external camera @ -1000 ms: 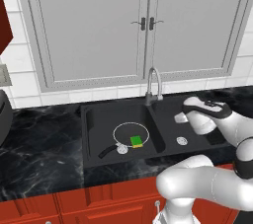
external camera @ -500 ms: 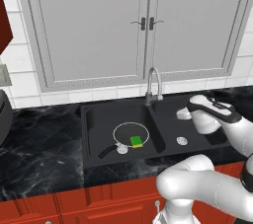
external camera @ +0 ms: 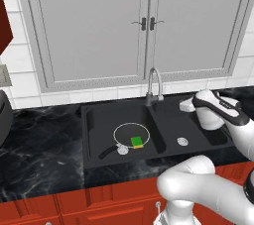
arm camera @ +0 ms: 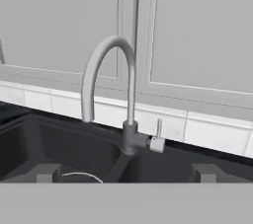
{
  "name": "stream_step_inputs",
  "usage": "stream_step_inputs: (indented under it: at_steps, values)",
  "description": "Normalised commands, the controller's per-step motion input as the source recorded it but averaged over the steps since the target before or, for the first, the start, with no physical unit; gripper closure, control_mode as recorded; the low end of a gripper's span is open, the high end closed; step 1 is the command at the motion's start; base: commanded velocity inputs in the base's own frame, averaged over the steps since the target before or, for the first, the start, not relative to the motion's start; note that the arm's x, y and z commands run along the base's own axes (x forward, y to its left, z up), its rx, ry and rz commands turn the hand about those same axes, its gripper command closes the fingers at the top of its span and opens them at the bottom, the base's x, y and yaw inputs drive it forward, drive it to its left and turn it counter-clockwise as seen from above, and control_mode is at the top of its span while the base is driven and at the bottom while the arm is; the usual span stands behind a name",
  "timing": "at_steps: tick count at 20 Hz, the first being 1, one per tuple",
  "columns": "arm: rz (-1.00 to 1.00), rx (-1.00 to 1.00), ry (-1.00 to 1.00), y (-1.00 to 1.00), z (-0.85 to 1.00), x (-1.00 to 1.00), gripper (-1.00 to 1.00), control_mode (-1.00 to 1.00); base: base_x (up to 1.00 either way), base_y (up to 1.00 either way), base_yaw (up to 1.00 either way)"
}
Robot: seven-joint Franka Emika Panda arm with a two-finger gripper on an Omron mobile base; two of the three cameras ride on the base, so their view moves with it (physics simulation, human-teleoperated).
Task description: Pick the pan and sponge and place them into the sink. Then turn on the water.
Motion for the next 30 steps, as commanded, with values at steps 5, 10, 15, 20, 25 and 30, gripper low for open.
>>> stream_step_inputs:
  at_steps: [5,10,15,20,25,30]
  values:
    - [0.04,0.02,0.0,0.0,0.07,0.03,-1.0,-1.0,0.0,0.0,0.0]
    - [0.05,0.0,0.0,0.0,0.0,0.1,-1.0,-1.0,0.0,0.0,0.0]
    - [0.05,0.0,0.0,0.0,0.0,0.15,-1.0,-1.0,0.0,0.0,0.0]
    - [0.04,0.0,0.0,0.01,0.0,0.1,-1.0,-1.0,0.0,0.0,0.0]
    - [0.01,0.0,0.0,0.12,0.0,0.03,-1.0,-1.0,0.0,0.0,0.0]
    - [0.0,0.0,0.0,0.25,0.0,0.0,-1.0,-1.0,0.0,0.0,0.0]
